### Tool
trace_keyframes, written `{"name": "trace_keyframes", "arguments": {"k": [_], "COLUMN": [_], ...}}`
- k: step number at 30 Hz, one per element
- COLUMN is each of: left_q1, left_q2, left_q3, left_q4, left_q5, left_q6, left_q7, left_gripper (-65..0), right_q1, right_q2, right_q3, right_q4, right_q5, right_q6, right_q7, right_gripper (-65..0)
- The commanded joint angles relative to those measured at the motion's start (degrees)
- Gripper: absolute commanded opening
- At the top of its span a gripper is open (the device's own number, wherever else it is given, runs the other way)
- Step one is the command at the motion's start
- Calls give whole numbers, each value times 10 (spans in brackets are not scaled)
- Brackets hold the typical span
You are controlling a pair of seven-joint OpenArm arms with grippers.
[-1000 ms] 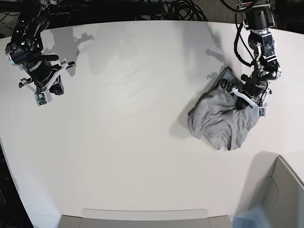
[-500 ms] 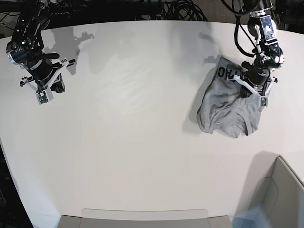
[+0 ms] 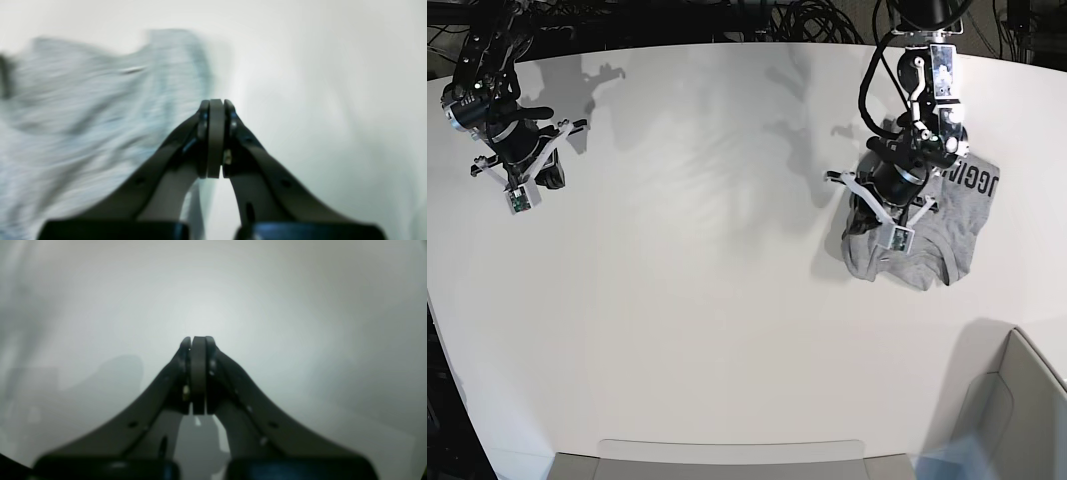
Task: Fold the T-shirt properly
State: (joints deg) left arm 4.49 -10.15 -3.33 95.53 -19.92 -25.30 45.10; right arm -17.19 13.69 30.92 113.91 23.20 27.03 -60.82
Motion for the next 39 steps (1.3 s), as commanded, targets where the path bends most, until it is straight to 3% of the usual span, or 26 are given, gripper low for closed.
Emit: {"name": "trace_keyframes", "arguments": {"k": [1, 9, 17, 25, 31, 37, 39], "left_q1": [-8, -92, -95, 20, 160, 290, 330], "left_q2": [-5, -26, -44, -43, -42, -42, -42], "left_q3": [-1, -6, -7, -15, -106, -193, -217], "left_q4": [-10, -153, -106, 111, 210, 217, 217], "left_q5": [-2, -2, -5, -3, -6, -7, -7], "left_q6": [2, 3, 3, 3, 3, 3, 3], "left_q7": [-5, -15, -22, -22, -22, 7, 16], "left_gripper": [-650, -650, -650, -650, -650, -650, -650], "right_q1": [-3, -21, -36, -83, -175, -296, -336], "right_q2": [7, 9, 9, 12, 56, 63, 80], "right_q3": [3, 3, 3, 3, 3, 6, 6], "right_q4": [10, 10, 20, 46, 46, 47, 47], "right_q5": [6, 6, 6, 6, 7, 66, 89], "right_q6": [3, 3, 3, 3, 3, 3, 3], "right_q7": [11, 11, 11, 11, 11, 11, 11], "right_gripper": [-650, -650, -650, -650, -650, -650, -650]}}
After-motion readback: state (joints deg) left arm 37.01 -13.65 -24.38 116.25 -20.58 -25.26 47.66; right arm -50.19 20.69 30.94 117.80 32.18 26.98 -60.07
